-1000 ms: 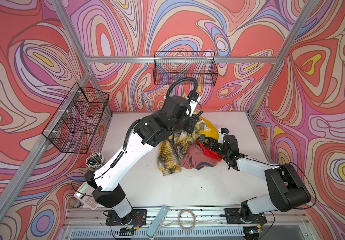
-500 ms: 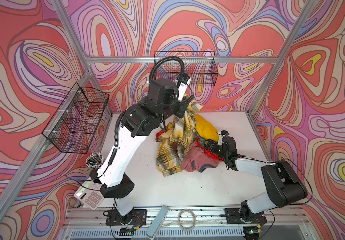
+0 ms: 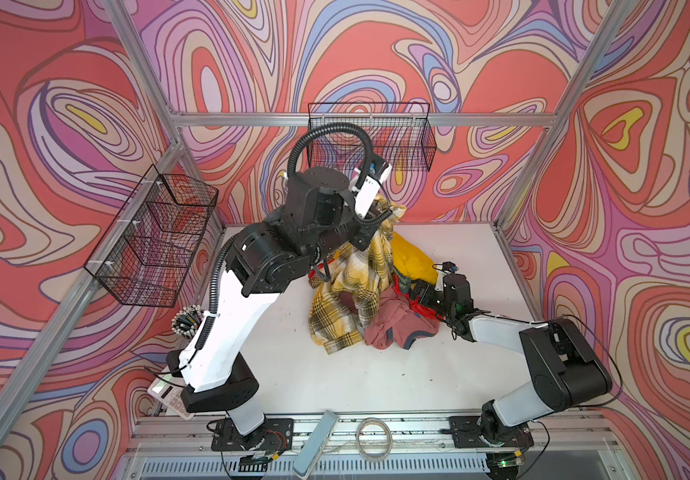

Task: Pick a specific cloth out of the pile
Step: 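Lift the plaid shirt high with the left gripper, pulling it from the pile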

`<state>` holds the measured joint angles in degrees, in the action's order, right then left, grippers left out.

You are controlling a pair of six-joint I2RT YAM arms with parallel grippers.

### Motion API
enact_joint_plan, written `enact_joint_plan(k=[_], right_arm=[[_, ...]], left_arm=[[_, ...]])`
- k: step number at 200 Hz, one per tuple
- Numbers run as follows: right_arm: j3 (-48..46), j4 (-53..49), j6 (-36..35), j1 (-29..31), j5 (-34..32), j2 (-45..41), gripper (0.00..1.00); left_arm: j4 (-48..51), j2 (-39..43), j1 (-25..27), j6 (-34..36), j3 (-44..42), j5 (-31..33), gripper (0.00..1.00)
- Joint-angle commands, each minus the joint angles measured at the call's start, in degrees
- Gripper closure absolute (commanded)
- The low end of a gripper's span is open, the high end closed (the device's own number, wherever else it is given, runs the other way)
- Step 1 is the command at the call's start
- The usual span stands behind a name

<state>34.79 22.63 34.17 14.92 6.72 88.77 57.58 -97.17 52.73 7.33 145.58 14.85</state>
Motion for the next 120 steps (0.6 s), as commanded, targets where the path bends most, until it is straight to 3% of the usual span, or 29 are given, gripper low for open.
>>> enact_joint_plan(k=[1,88,120], right_arm=[[-1.13,-5.08,-0.40,-0.48,-2.79,2.19,0.02],[1.79,-8.73,-3.02,-0.50,-5.40,1.74,0.02],[1.56,-8.71,-2.83,-0.45,-5.24,2.11,0.02]], left_arm=[[-11.06,4.66,0.84,3.57,5.84,5.10,1.00],[-21.96,6.90,1.67,16.90,5.61,13.11,1.00],[-20.29,8.10,1.68,15.71,0.55,12.26,1.00]])
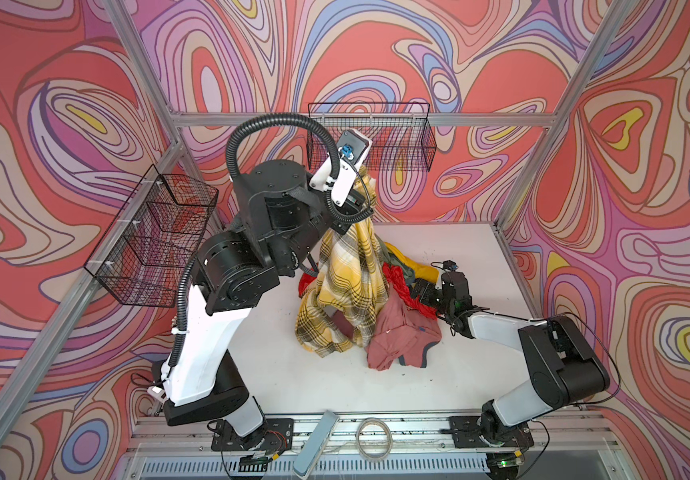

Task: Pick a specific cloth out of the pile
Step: 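Lift the plaid shirt high with the left gripper, pulling it from the pile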

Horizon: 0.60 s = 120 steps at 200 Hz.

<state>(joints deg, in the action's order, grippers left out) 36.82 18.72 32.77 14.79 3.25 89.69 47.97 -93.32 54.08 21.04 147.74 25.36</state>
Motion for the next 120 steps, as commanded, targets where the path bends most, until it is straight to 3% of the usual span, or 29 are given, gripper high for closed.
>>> enact_joint_plan(k=[1,27,78,120], right_arm=[[-0.49,-4.82,-1.42,-0.35,-1.71,1.15,0.02],[-1.03,-4.37,-2.03,-0.29,-0.24,0.17,0.02],[-1.84,-5.33,-4.24,-0.22,2.94,-3.07,0.02],[-2.44,-11.20,-8.44,2.33,1.84,-12.55,0.02]], left_arm=[[-10.73,4.40,0.32,1.87,-1.99,1.77,1.00],[-12.18,8.02,0.32,-1.61,-10.56,-0.30,1.00],[-9.40,7.91,0.23,-4.41,-13.28,-0.04,1.00],[-10.90,9.03,0.18,-6.83,-21.34,1.72,1.00]])
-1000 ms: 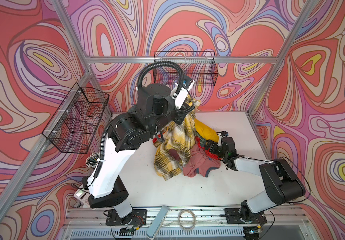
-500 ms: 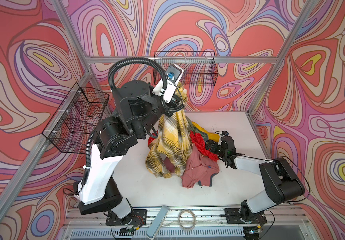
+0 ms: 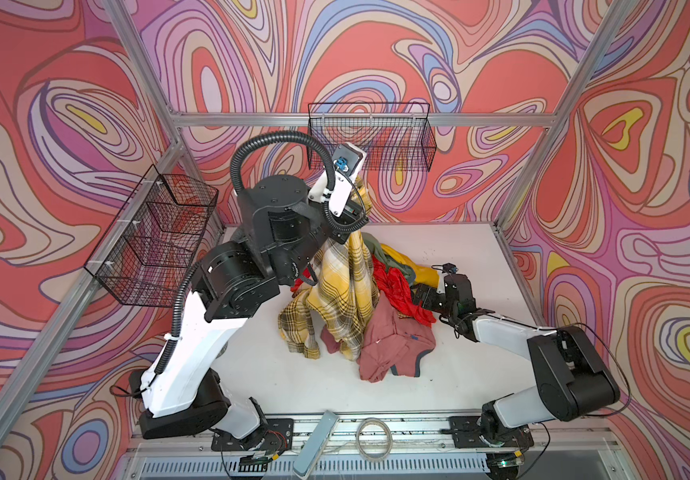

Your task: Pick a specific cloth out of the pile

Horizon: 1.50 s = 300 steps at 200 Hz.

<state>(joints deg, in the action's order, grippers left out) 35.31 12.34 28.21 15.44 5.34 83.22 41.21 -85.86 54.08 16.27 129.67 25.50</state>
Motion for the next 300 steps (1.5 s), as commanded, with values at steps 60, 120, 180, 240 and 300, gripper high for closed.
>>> enact_joint_plan(k=[60,120,180,240,300], right_arm=[[5.02,-25.61,-10.04,7.66,-5.18,-18.23,0.03],[11.76,-40.81,-3.53,33.18,-14.31,-15.84,0.07],[13.08,-42.64,-2.63,36.76,-18.09,-2.99,0.34],[22.28,-45.39,-4.61,36.07,-24.05,-10.35,1.00],[34.74,-42.45,-13.44,21.59,-20.47,-3.54,1.00]], left_arm=[[-6.65,8.58,-0.80,-5.52,-16.49,6.98,1.00],[-4.02,15.57,-5.22,-10.38,-23.01,6.85,1.00],[-2.10,19.07,-5.20,-11.35,-25.27,8.47,1.00],[1.41,19.34,-5.22,-10.74,-21.82,10.53,1.00],[-3.15,16.32,-4.36,-6.54,-15.66,11.02,1.00]])
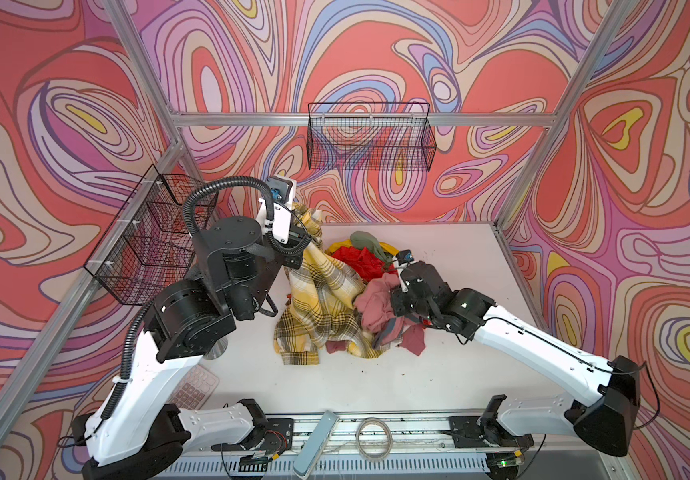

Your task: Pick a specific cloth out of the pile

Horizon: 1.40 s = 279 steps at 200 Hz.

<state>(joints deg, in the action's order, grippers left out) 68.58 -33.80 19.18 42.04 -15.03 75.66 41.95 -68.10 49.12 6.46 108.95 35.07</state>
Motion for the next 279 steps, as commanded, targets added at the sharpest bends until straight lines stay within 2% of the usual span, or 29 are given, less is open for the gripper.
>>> enact_joint_plan(k=[1,28,53,72,79,83,91,105,122,147,161,184,243,279], right_arm=[[1.52,3.85,-4.55,-5.24,0.04,4.30,1.00],[2.22,6.06,-6.98,-8.47,0.93,12.85,1.00],[1.27,8.56,-6.24,-9.61,3.24,19.34,1.00],[0.25,11.09,-5.53,-9.60,6.09,19.67,0.63],[0.31,11.18,-5.71,-9.61,6.29,19.14,0.40],[0.46,10.95,-5.86,-9.61,6.09,18.62,0.33],[1.04,10.25,-6.59,-9.57,5.79,17.22,0.24],[2.11,9.34,-8.08,-9.61,6.26,13.59,0.14],[3.73,9.02,-10.14,-9.60,10.15,8.05,0.03],[6.09,9.83,-12.35,-9.04,22.93,4.86,0.02],[5.48,12.52,-14.05,-6.89,27.50,4.92,0.02],[4.95,16.16,-16.45,-2.66,30.97,5.74,0.02],[5.78,31.68,-12.84,5.36,41.11,13.73,0.02],[3.57,32.63,-13.00,6.01,39.88,12.97,0.03]], left_arm=[[-3.94,-1.66,0.70,3.37,5.27,1.47,1.00],[-9.05,-6.29,4.97,12.57,15.86,4.05,1.00],[-10.75,-12.06,6.25,18.24,27.77,2.47,1.00],[-9.29,-16.72,6.28,21.32,35.32,2.26,1.00],[-9.34,-17.62,6.29,22.19,36.37,2.45,1.00],[-9.54,-17.90,6.29,22.50,36.50,2.54,1.00],[-9.95,-17.96,6.25,22.84,36.05,2.66,1.00],[-9.75,-17.53,6.25,22.15,34.49,2.30,1.00],[-8.93,-16.19,6.26,20.26,31.12,1.70,1.00],[-9.84,-12.98,6.25,15.41,23.42,-0.81,1.00],[-11.37,-11.11,6.25,13.18,19.03,-1.79,1.00],[-11.20,-9.46,6.25,10.35,15.50,-2.00,1.00],[-10.58,-7.52,6.25,7.77,12.41,-1.91,1.00],[-8.34,-5.57,3.20,4.92,9.76,-2.08,1.00]])
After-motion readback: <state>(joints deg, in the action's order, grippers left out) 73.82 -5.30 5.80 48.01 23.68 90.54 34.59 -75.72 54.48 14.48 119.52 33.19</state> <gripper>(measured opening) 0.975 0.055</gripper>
